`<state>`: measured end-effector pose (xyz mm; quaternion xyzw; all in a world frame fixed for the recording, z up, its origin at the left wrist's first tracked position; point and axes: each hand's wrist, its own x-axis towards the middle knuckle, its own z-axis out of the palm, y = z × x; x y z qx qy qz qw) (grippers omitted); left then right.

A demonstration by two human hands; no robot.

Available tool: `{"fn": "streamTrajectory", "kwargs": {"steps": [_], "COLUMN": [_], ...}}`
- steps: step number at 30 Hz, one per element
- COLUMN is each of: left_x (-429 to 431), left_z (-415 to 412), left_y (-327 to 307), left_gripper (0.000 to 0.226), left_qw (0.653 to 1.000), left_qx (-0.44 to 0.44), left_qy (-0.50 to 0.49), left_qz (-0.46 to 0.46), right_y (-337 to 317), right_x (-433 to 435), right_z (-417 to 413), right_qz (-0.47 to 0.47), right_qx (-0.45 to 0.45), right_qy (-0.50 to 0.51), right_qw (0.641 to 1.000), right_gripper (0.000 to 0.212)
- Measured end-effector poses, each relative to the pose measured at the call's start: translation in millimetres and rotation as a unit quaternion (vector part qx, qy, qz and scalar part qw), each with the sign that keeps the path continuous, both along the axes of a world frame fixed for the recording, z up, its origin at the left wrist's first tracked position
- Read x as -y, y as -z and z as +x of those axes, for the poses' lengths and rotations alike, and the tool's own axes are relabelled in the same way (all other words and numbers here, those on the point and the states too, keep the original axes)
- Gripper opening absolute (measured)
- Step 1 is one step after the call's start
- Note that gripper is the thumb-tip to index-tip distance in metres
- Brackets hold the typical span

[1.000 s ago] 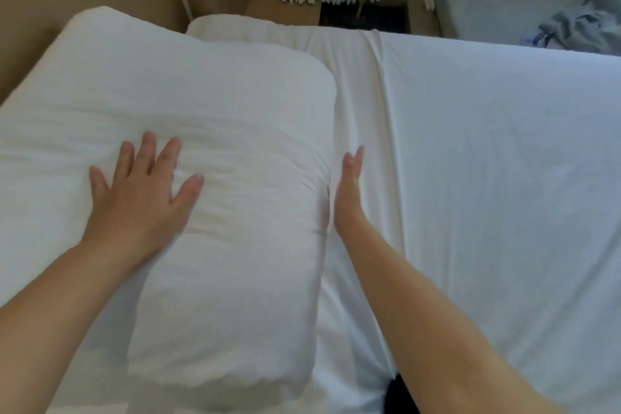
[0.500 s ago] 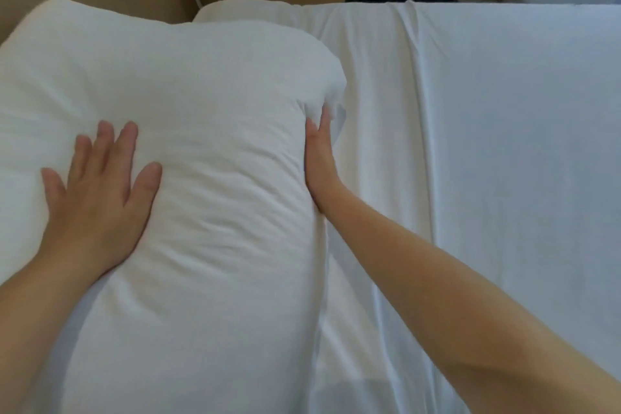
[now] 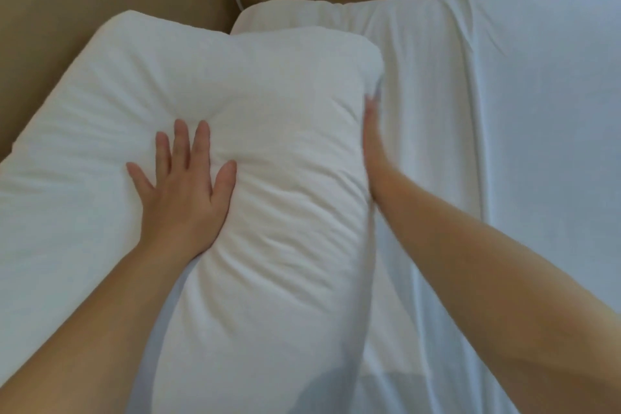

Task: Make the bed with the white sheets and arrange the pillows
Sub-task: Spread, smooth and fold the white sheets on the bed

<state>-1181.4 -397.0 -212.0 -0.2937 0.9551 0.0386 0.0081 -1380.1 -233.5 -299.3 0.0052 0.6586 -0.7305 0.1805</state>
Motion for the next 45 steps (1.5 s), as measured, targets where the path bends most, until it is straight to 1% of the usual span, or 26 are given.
{"fn": "streamTrajectory", "kwargs": {"steps": [2,3,4,6,7,9,10,12,14,17,19,21,22,23,24,25,27,28,29,30,31,32,35,37,40,45], "left_x": [5.1,4.6,2.5,-2.7,-4.6,-2.4,1.2,8.7,14.0,22.8,28.8,35.6,38.6,39.6,38.0,34.1,25.3,24.7,26.5,31.9,39.3,48.1,68.6,77.0,80.2,83.1], "left_z": [4.2,6.3,7.3,4.8,3.6,4.4,7.8,18.7,30.2,49.9,71.1,96.5,107.3,115.2,119.3,119.6,111.2,105.0,100.3,98.5,99.9,103.2,121.7,133.3,143.4,139.8], "left_y": [-2.5,-3.9,-3.9,-1.6,-0.4,-1.2,-3.5,-9.8,-17.2,-29.4,-37.4,-44.8,-48.7,-52.8,-56.1,-57.5,-56.7,-56.3,-55.8,-55.4,-54.9,-54.0,-42.4,-29.1,-5.7,29.8], "left_gripper": [0.08,0.08,0.079,0.079,0.078,0.078,0.077,0.076,0.073,0.069,0.071,0.073,0.075,0.077,0.079,0.079,0.075,0.075,0.076,0.078,0.08,0.082,0.081,0.08,0.079,0.082], "left_qw": [1.0,1.0,1.0,1.0,1.0,1.0,0.999,0.999,0.999,0.998,0.994,0.985,0.978,0.969,0.962,0.958,0.96,0.961,0.96,0.956,0.951,0.945,0.931,0.921,0.906,0.888], "left_qx": [-0.006,-0.005,-0.005,-0.008,-0.01,-0.016,-0.019,-0.015,0.0,0.026,0.045,0.057,0.063,0.07,0.078,0.082,0.075,0.069,0.065,0.06,0.058,0.055,0.054,0.034,0.002,0.051], "left_qy": [-0.014,-0.015,-0.013,-0.008,-0.008,-0.014,-0.018,-0.021,-0.024,-0.064,-0.104,-0.161,-0.199,-0.235,-0.262,-0.274,-0.268,-0.266,-0.273,-0.288,-0.305,-0.322,-0.36,-0.389,-0.423,-0.455], "left_qz": [0.014,0.018,0.018,0.015,0.013,0.014,0.02,0.032,0.023,0.0,-0.009,-0.017,-0.016,-0.01,-0.005,-0.004,-0.012,-0.017,-0.018,-0.017,-0.013,-0.009,-0.012,-0.004,0.021,0.028], "right_y": [-3.1,-0.7,1.4,-5.4,-9.8,-32.0,-39.0,-47.0,-43.5,-54.7,-66.0,-75.1,-81.2,-90.3,-100.1,-111.4,-130.2,-135.1,-137.3,-137.2,-136.5,-135.5,-132.5,-121.7,-88.6,-41.8], "right_x": [6.7,1.6,-6.5,-13.7,-7.1,21.9,31.9,33.6,26.5,25.9,28.5,24.9,22.7,23.5,28.6,39.1,75.5,97.6,119.6,141.9,163.2,184.2,240.8,266.4,280.7,283.4], "right_z": [3.1,-8.2,-21.1,-40.0,-39.1,-9.3,6.4,24.7,32.4,66.2,95.2,106.2,103.9,98.7,91.6,85.2,77.1,76.1,77.2,78.6,79.7,79.6,78.9,79.0,79.2,78.1], "right_qz": [0.003,0.017,0.025,-0.001,-0.004,0.08,0.106,0.106,0.104,0.156,0.218,0.279,0.312,0.346,0.379,0.408,0.421,0.415,0.412,0.408,0.403,0.396,0.351,0.324,0.306,0.288], "right_qx": [-0.031,-0.036,-0.033,0.014,0.007,-0.036,-0.054,-0.078,-0.094,-0.116,-0.142,-0.196,-0.241,-0.298,-0.363,-0.417,-0.493,-0.521,-0.547,-0.573,-0.592,-0.606,-0.633,-0.65,-0.662,-0.666], "right_qy": [-0.056,-0.038,-0.001,0.053,0.04,-0.029,-0.039,-0.044,-0.04,-0.067,-0.099,-0.131,-0.15,-0.177,-0.221,-0.285,-0.419,-0.462,-0.486,-0.493,-0.492,-0.488,-0.489,-0.487,-0.484,-0.486], "right_qw": [0.998,0.998,0.999,0.998,0.999,0.996,0.992,0.99,0.989,0.979,0.96,0.931,0.907,0.872,0.822,0.761,0.636,0.585,0.543,0.512,0.494,0.487,0.487,0.485,0.484,0.488], "right_gripper": [0.091,0.093,0.086,0.073,0.071,0.06,0.057,0.055,0.054,0.056,0.058,0.062,0.064,0.066,0.066,0.065,0.064,0.065,0.065,0.066,0.066,0.066,0.063,0.06,0.06,0.06]}}
